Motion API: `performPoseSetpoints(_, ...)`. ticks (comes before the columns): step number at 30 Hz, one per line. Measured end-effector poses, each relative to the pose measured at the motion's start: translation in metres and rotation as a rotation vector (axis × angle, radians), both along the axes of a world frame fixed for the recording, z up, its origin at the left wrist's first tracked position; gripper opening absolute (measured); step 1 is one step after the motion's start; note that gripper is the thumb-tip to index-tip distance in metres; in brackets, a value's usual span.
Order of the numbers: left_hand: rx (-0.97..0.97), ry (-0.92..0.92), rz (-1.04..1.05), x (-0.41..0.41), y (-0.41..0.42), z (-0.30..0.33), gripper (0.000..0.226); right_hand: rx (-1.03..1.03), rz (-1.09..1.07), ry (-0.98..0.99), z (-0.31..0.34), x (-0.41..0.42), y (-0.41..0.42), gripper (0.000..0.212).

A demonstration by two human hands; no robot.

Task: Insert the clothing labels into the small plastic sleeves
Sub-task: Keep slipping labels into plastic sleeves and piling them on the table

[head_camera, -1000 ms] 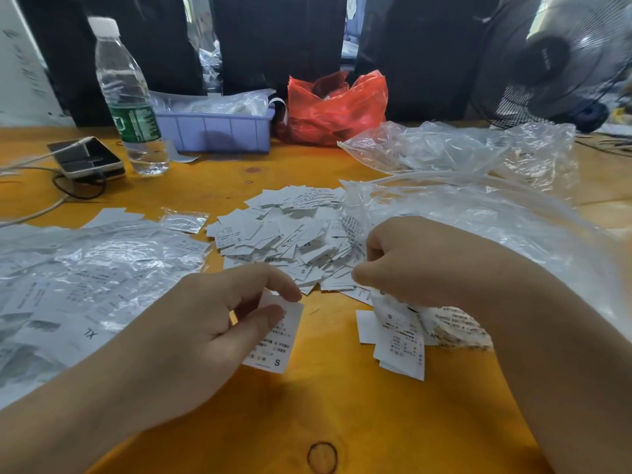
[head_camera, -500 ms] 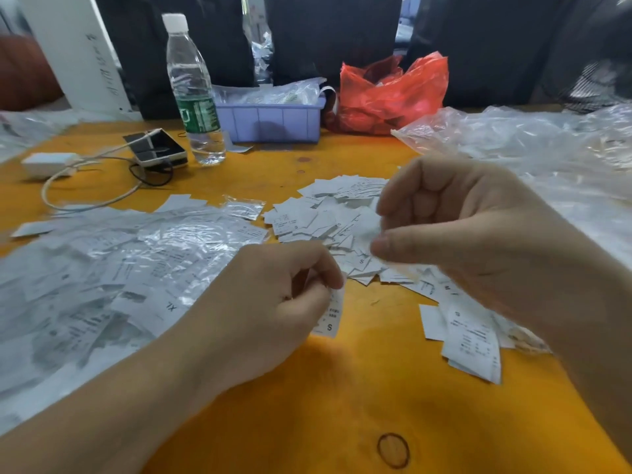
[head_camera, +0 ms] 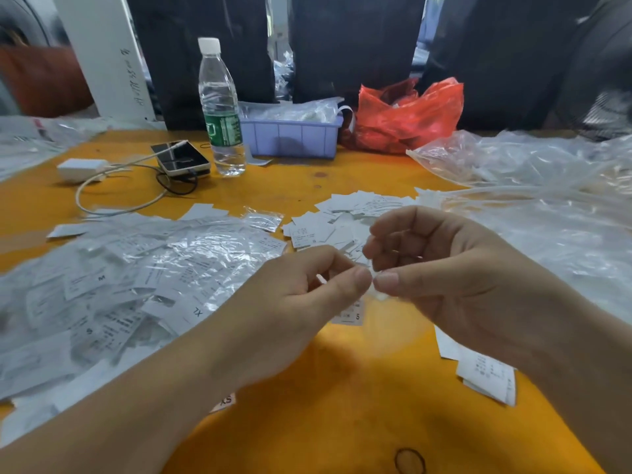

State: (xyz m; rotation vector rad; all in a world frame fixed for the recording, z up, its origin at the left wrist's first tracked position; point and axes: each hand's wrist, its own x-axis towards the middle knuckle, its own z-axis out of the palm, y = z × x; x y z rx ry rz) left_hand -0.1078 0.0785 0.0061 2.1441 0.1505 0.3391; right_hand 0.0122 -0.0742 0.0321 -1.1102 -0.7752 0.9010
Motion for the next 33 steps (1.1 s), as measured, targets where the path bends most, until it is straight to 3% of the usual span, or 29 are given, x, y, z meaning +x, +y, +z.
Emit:
performPoseSetpoints(3,-0.118,0.035,-0.119,0.001,0.003,0.002,0.036,-0.004,-0.014,0.062,-0.001,0.004,0.0,0.042)
performPoseSetpoints(8,-0.264,-0.003,-0.216,0.001,-0.001,0.006,0.005,0.024,-0.052,0.062,-0.001,0.005,0.0,0.042)
performPoseSetpoints(14,-0.274,-0.03,-0.108,0.001,0.007,0.01,0.01,-0.063,0.018,-0.001,-0.003,0.004,0.001,0.047)
performPoseSetpoints(20,-0.188,0.058,-0.198,0.0,0.003,0.011,0.018,-0.274,0.133,-0.042,-0.003,0.003,0.0,0.046)
performPoseSetpoints(25,-0.127,0.066,-0.127,0.001,0.007,0.008,0.02,-0.308,0.208,-0.078,-0.003,0.003,-0.002,0.037)
performPoseSetpoints(33,-0.269,0.072,-0.141,0.001,0.011,0.011,0.013,-0.218,0.019,-0.169,-0.001,0.005,-0.001,0.05)
